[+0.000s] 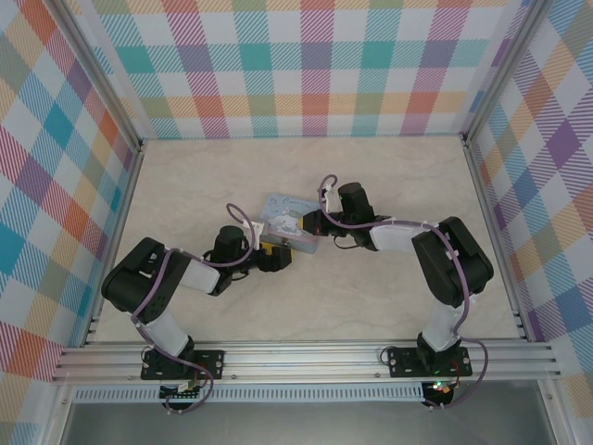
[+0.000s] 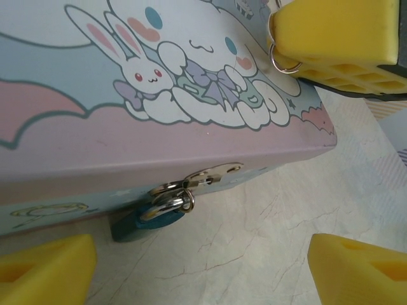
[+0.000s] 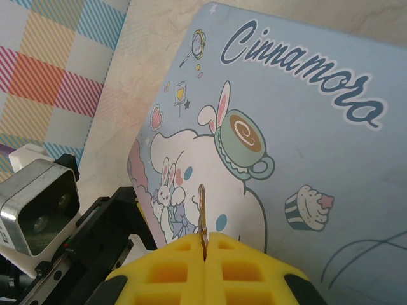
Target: Unlock the padlock with the key
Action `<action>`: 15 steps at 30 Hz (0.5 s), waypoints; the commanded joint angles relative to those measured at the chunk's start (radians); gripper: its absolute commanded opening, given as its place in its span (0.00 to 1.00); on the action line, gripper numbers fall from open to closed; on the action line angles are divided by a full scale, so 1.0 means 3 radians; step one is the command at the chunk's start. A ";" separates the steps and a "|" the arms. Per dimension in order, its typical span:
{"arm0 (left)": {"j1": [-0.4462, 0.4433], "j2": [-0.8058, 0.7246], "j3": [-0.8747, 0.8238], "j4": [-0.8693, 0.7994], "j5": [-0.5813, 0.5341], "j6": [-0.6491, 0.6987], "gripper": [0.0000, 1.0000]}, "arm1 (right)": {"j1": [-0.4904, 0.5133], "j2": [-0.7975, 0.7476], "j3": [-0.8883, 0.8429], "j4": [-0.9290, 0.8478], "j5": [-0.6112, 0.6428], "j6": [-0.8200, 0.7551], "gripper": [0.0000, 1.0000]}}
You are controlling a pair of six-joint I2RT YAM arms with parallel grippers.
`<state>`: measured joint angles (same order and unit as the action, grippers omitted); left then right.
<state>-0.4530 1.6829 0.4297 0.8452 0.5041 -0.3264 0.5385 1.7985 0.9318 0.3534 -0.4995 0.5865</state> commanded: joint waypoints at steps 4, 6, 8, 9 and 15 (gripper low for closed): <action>-0.0052 0.0141 0.0069 0.0179 -0.0090 0.0070 0.86 | 0.0051 0.0074 -0.0023 -0.0359 0.0070 -0.0078 0.03; -0.0072 0.0172 0.0090 0.0187 -0.0100 0.0079 0.85 | 0.0056 0.0080 -0.0018 -0.0368 0.0076 -0.0079 0.03; -0.0085 0.0197 0.0111 0.0195 -0.0088 0.0073 0.85 | 0.0057 0.0080 -0.0013 -0.0371 0.0080 -0.0079 0.03; -0.0098 0.0209 0.0126 0.0197 -0.0086 0.0070 0.85 | 0.0059 0.0080 -0.0012 -0.0375 0.0083 -0.0085 0.03; -0.0136 0.0273 0.0206 0.0180 0.0004 0.0051 0.81 | 0.0068 0.0082 -0.0007 -0.0396 0.0083 -0.0084 0.03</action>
<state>-0.4717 1.7332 0.4568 0.8906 0.4873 -0.3241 0.5423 1.7985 0.9375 0.3416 -0.4892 0.5835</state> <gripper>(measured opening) 0.819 0.057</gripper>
